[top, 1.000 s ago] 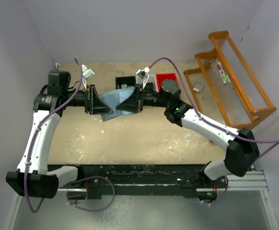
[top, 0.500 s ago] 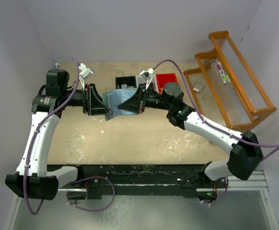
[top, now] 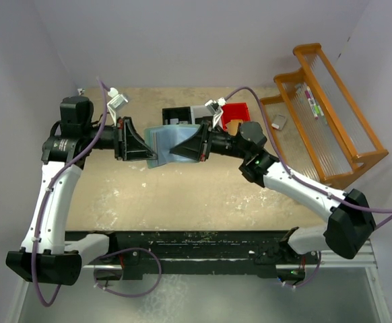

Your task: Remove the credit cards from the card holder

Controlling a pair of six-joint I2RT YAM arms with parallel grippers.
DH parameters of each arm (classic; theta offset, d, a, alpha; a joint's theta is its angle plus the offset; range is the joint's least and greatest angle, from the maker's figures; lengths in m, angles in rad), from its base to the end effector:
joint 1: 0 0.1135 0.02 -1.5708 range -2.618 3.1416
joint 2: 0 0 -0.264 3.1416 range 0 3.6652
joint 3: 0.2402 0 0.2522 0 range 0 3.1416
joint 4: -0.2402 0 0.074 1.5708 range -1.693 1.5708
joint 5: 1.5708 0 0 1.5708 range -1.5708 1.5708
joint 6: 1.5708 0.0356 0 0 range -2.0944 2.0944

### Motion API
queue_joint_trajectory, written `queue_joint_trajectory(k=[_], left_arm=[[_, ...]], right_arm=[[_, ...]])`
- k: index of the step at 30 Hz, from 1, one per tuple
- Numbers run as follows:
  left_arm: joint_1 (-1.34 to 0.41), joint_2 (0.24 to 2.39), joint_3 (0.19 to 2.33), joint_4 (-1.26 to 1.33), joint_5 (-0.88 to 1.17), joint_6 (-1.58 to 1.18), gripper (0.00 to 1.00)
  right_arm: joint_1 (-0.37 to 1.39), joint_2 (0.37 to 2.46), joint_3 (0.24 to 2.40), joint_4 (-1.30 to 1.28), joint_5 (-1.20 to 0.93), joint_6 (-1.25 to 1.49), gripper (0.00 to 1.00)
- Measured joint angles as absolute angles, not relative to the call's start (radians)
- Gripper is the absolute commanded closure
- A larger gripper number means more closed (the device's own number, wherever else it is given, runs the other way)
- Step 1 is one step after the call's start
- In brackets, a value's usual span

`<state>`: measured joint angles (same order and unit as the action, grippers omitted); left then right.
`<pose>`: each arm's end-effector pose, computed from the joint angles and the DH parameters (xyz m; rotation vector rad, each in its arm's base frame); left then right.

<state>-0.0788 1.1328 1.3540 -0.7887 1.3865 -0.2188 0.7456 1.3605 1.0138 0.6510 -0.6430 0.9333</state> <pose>0.1984 -0.0508 0.4216 0.6945 1.8589 -1.6305 0.2158 0.2283 0.3756 -0.5153 1.4942 1.7795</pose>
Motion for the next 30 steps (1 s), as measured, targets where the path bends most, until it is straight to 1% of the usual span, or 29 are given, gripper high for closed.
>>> queue_joint_trajectory(k=[3, 4, 6, 9, 16, 21, 24, 30], left_arm=[[-0.079, 1.126, 1.351, -0.767, 1.387, -0.242, 0.97], [-0.079, 1.123, 1.348, -0.759, 1.383, -0.247, 0.99], [-0.079, 1.121, 1.348, -0.75, 1.381, -0.253, 1.0], [-0.08, 1.116, 1.348, -0.749, 1.357, -0.249, 1.0], [-0.081, 1.111, 1.348, -0.798, 1.181, -0.178, 1.0], [-0.081, 1.111, 1.348, -0.818, 1.065, -0.136, 1.0], [-0.081, 1.108, 1.348, -0.826, 1.039, -0.124, 1.0], [-0.081, 1.103, 1.348, -0.838, 1.007, -0.108, 1.0]], right_arm=[[0.745, 1.363, 1.007, 0.688, -0.647, 0.959, 0.48], [0.745, 1.366, 1.007, 0.7, -0.648, 0.97, 0.38], [0.747, 1.368, 0.998, 0.726, -0.646, 0.983, 0.27], [0.747, 1.369, 0.978, 0.733, -0.638, 0.991, 0.17], [0.747, 1.361, 0.962, 0.691, -0.566, 0.972, 0.05], [0.747, 1.333, 0.96, 0.658, -0.494, 0.937, 0.04], [0.747, 1.326, 0.957, 0.667, -0.488, 0.934, 0.0], [0.762, 1.343, 0.949, 0.701, -0.482, 0.933, 0.0]])
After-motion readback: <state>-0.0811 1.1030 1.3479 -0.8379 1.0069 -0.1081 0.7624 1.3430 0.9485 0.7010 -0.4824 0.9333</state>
